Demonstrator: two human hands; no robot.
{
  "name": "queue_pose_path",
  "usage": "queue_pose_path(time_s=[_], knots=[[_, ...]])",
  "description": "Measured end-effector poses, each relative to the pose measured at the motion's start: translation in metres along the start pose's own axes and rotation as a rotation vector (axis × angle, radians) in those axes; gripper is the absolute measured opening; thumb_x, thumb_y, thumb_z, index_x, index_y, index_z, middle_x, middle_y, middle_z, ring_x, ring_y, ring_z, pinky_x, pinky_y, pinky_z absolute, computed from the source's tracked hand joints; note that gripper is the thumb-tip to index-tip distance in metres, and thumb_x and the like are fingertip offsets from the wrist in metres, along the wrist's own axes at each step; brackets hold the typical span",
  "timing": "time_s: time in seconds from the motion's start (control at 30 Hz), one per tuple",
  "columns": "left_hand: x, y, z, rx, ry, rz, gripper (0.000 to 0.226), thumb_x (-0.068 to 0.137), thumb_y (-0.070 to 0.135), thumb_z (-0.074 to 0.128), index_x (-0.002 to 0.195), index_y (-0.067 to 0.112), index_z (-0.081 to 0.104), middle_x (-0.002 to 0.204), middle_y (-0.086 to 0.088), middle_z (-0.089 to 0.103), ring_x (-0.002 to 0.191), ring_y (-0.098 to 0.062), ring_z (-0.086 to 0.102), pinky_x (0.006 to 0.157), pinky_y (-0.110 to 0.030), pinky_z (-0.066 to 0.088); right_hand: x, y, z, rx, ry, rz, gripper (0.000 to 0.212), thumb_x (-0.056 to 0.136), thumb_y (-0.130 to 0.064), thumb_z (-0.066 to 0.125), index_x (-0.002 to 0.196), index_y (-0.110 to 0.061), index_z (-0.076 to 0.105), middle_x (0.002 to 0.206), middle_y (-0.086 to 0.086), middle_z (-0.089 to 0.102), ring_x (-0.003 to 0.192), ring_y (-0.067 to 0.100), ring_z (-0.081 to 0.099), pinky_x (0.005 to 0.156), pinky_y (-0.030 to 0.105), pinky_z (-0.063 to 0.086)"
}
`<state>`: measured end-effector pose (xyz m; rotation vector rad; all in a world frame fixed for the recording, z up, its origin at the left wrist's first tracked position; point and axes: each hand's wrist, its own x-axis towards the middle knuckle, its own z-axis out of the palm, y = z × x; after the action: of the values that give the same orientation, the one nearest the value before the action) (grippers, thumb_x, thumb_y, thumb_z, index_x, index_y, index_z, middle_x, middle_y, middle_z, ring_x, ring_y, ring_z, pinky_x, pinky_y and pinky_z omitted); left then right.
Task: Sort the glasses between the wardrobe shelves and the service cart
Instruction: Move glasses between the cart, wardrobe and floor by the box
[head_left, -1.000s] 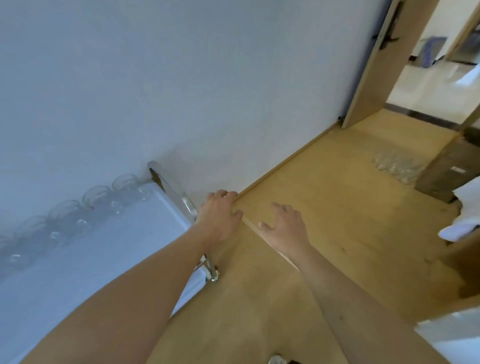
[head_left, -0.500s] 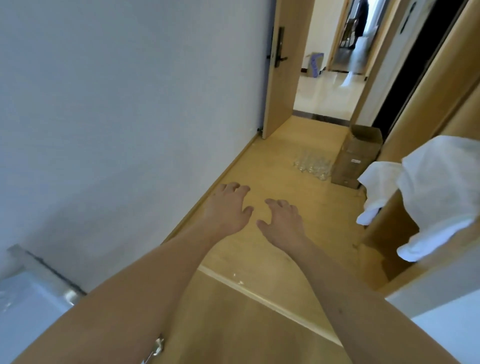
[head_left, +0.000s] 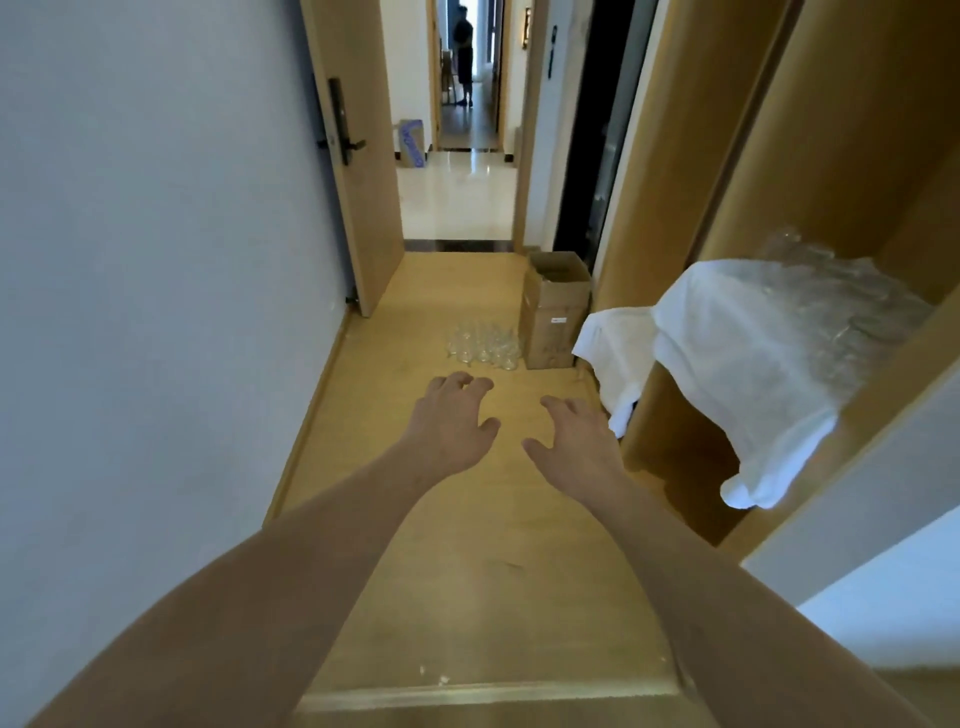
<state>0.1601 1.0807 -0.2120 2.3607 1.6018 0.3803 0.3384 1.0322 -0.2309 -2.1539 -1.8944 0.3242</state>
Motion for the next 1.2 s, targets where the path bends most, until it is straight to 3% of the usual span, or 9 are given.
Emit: queue_pose_path(time_s=[0.27, 0.53, 0.87, 1.2], knots=[[0.107, 0.003, -0.005, -0.087, -0.007, 0.231, 0.054, 0.096, 0.037, 0.061, 0.146, 0.023, 0.047, 0.148, -0.006, 0.047, 0.137, -0.030, 0.036, 0.109, -0.043, 0.038, 0.055, 0.010, -0.016, -0.030, 0.076, 0.202, 0.065, 0.096, -0.050, 0.058, 0.152, -0.024, 0.038, 0.148, 0.006, 0.046, 0.133, 0.032, 0.042, 0.106, 0.047, 0.044], [0.219, 0.033, 0.009, -0.054, -0.004, 0.390, 0.053, 0.095, 0.033, 0.061, 0.145, 0.019, 0.051, 0.141, -0.007, 0.052, 0.132, -0.032, 0.042, 0.106, -0.043, 0.042, 0.140, 0.061, -0.036, -0.018, 0.163, 0.309, 0.065, 0.093, -0.050, 0.058, 0.150, -0.024, 0.040, 0.146, 0.005, 0.048, 0.130, 0.031, 0.045, 0.103, 0.047, 0.044], [0.387, 0.134, 0.026, 0.002, -0.010, 0.516, 0.054, 0.096, 0.039, 0.060, 0.146, 0.023, 0.048, 0.143, -0.005, 0.052, 0.132, -0.031, 0.042, 0.107, -0.047, 0.042, 0.269, 0.167, -0.096, 0.056, 0.289, 0.431, 0.065, 0.094, -0.048, 0.058, 0.152, -0.025, 0.039, 0.150, 0.004, 0.045, 0.133, 0.030, 0.043, 0.107, 0.042, 0.040], [0.505, 0.233, 0.065, -0.048, -0.080, 0.691, 0.054, 0.097, 0.041, 0.059, 0.147, 0.024, 0.046, 0.147, -0.004, 0.050, 0.133, -0.027, 0.043, 0.107, -0.039, 0.039, 0.333, 0.264, -0.143, -0.001, 0.361, 0.592, 0.064, 0.095, -0.051, 0.059, 0.151, -0.025, 0.041, 0.152, 0.004, 0.045, 0.136, 0.031, 0.042, 0.110, 0.043, 0.040]])
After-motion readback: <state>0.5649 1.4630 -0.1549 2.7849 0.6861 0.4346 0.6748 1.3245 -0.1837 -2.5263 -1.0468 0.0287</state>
